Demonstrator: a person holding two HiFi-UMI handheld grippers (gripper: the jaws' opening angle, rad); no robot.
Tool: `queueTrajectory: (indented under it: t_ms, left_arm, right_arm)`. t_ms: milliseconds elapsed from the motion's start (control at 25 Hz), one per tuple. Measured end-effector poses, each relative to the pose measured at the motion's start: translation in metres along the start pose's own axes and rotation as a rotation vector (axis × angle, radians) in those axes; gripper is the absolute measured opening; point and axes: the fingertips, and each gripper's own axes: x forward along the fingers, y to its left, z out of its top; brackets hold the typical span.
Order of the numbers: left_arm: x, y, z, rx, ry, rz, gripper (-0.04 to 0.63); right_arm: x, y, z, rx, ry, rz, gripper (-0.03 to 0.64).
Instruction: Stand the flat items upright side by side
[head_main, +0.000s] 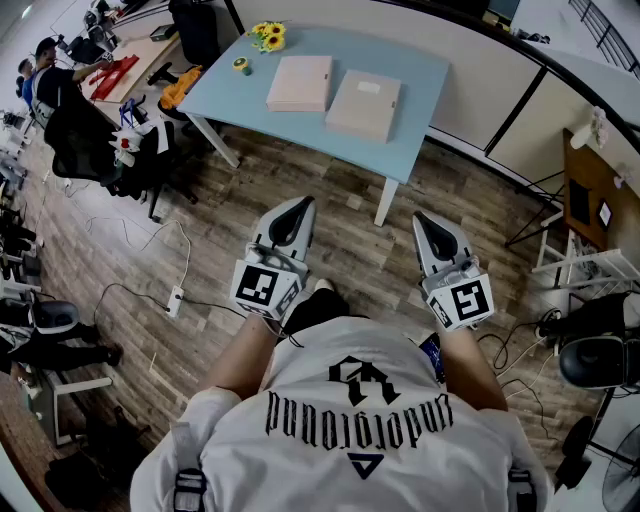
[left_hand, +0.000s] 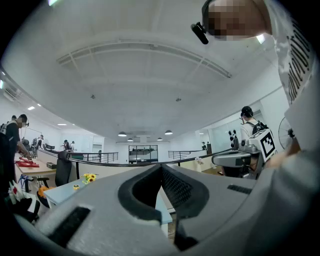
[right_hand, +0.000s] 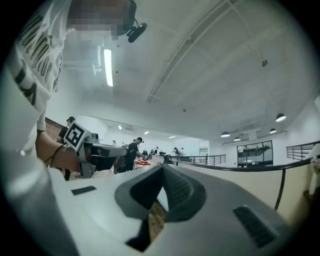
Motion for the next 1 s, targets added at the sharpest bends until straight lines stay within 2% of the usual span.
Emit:
queueTrajectory:
  t_ms: [760, 1000]
  left_arm:
    - [0.014, 0.015, -0.004, -0.026, -0.014, -0.031, 0.006]
    - [0.02, 0.024, -0.01, -0.032, 0.0, -0.037, 0.006]
  right_arm:
    - [0.026, 0.009, -0.007, -0.013, 0.016, 0.013, 0.005]
    - [0.038, 0.006, -0.011, 0.019, 0.015, 0.023, 0.006]
